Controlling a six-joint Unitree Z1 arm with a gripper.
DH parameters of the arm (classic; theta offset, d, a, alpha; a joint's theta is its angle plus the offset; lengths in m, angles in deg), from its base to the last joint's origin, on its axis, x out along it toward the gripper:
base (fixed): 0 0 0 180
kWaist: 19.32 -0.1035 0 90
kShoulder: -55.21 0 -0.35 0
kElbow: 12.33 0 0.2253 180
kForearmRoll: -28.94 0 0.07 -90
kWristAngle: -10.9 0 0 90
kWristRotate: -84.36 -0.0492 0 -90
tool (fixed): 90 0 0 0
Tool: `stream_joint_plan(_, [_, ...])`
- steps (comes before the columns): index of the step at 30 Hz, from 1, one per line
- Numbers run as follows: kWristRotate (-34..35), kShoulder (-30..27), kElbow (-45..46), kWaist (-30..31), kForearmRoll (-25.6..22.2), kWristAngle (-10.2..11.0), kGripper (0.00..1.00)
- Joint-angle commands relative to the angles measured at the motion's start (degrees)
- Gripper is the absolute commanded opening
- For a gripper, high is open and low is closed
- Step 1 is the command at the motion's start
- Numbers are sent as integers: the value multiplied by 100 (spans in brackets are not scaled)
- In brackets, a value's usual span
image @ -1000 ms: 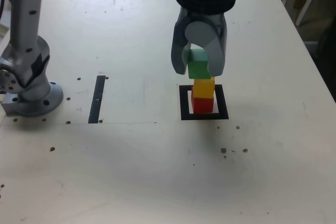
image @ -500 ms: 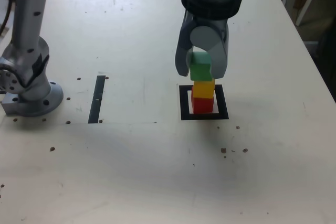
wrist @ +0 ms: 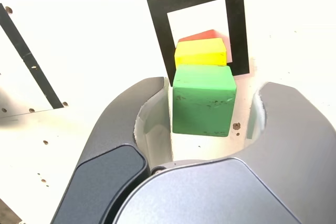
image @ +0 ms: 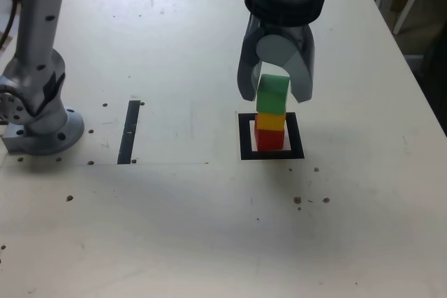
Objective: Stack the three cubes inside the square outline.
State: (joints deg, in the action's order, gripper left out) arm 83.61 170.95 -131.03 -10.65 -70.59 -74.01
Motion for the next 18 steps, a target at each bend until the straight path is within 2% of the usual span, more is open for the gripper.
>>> stream_joint_plan(1, [-13, 26, 13, -18, 0, 7, 99])
stream_joint_plan(11, [22, -493, 315, -24, -49, 145, 100])
stream_joint_plan(18, [154, -1206, 1218, -24, -24, 341, 100])
